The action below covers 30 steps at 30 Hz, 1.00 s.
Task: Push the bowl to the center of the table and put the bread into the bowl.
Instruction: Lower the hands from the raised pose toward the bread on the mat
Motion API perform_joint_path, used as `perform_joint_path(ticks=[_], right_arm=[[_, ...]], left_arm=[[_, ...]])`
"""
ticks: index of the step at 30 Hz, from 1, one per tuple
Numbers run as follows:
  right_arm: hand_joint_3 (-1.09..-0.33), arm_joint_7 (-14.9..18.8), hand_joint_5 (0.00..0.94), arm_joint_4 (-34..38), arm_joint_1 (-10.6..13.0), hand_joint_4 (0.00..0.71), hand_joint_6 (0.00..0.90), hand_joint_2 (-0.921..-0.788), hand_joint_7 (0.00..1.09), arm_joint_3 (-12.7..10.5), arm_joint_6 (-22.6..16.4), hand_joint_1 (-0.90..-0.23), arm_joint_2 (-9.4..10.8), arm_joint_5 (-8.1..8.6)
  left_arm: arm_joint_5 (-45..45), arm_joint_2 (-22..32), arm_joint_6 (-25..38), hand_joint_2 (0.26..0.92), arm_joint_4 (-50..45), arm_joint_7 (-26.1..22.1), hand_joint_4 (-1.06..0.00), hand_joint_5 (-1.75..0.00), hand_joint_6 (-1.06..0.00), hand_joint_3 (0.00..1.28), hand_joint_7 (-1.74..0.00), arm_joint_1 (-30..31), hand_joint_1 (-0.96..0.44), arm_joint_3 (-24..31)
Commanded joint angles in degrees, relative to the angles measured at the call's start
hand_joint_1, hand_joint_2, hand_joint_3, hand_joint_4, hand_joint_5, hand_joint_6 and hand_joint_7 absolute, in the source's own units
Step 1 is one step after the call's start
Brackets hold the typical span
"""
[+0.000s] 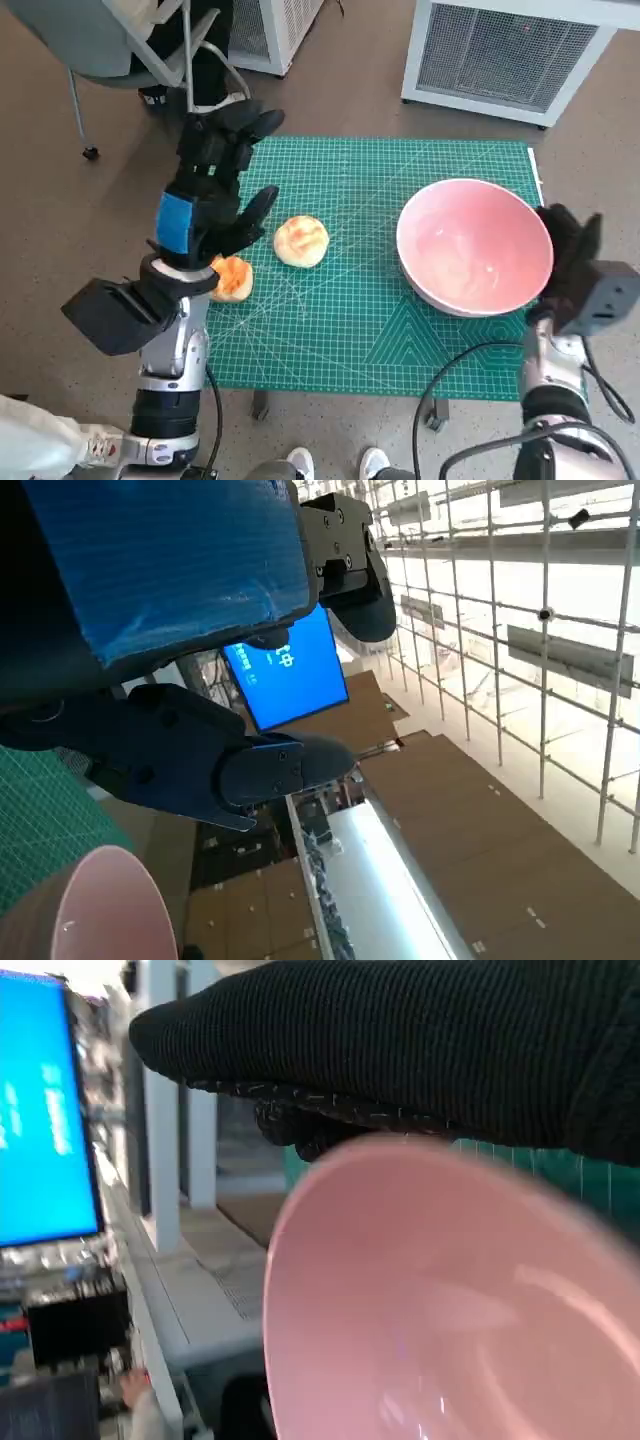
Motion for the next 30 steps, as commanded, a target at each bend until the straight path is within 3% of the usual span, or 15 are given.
perform_joint_path(ticks=[1,15,30], right_arm=[[-0.795,0.02,0.012,1.11,-0.45,0.274,0.111,-0.921,0.44,0.8,2.42,-0.478,1.8,-0.79],[-0.806,0.16,0.008,1.21,-3.52,0.274,0.092,-0.921,0.46,2.9,3.14,-0.508,5.52,-2.34],[-0.809,0.39,0.009,1.36,-6.48,0.282,0.074,-0.921,0.48,3.34,4.29,-0.511,9.36,-2.43]], left_arm=[[-0.74,0.75,0.75,0.885,-1.27,-0.04,0.0,-0.78,0.0,0.45,-0.98,0.83,-0.38,0.54],[-0.82,1.51,1.69,0.889,-2.84,0.45,0.0,-0.78,0.0,0.45,-0.97,1.94,-0.37,1.49],[-1.26,2.25,3.23,0.883,-5.62,1.47,0.0,-0.79,0.0,0.43,-0.96,3.79,-0.38,2.41]])
